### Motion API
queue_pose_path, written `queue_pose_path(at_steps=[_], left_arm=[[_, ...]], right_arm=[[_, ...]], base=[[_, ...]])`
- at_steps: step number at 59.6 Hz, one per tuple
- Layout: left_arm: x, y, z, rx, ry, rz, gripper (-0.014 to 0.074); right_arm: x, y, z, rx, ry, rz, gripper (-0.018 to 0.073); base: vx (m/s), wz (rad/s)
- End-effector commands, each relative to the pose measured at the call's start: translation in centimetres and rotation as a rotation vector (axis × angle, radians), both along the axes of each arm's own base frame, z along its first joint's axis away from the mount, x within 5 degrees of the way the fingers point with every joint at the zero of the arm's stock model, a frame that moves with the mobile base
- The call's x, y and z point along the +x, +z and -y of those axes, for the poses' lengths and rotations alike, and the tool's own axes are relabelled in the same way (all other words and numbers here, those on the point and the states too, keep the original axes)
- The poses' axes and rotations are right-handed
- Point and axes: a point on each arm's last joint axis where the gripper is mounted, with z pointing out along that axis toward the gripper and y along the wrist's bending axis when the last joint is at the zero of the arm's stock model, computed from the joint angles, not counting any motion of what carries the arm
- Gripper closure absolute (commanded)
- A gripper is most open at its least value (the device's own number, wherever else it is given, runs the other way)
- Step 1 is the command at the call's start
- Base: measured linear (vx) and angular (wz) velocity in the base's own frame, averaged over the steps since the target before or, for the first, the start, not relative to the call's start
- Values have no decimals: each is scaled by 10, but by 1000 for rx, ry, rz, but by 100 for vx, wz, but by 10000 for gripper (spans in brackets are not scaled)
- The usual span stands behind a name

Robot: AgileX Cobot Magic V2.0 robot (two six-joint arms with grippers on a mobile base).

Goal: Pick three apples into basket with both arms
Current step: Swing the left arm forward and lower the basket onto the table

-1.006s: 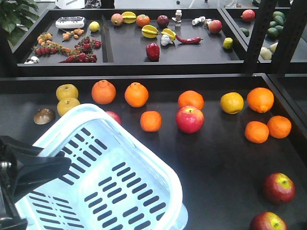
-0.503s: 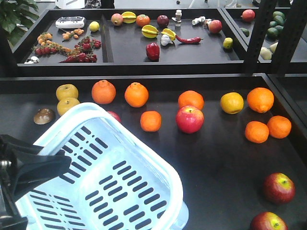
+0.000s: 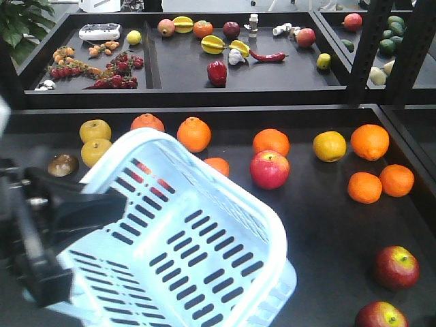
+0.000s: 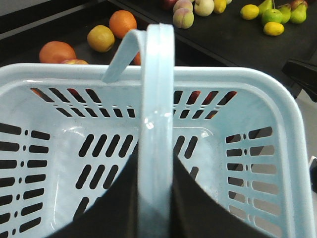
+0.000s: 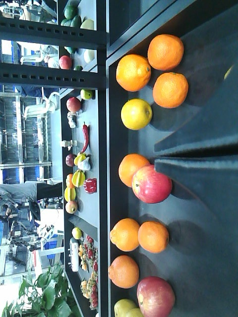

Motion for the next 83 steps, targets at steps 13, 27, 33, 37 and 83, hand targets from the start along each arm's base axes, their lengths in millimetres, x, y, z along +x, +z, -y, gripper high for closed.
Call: queue_pose_path(at_steps=[13,27,33,37,83], left_arm=[[64,14,48,11,-162,162,602],[119,-3,88,97,-301,85,602],[137,-10,102,130,-369,62,602],[148,-18,110,146,-403,45,600],[181,-43,122,261,-402,69,456]], right_arm=[[0,2,1,2,-8,70,567],[0,2,1,2,-8,70,567],[0,2,1,2,-8,70,567],[0,2,1,2,-8,70,567],[0,2,1,2,-8,70,567]], base=[[0,0],[0,0],[0,0],[0,0],[0,0]])
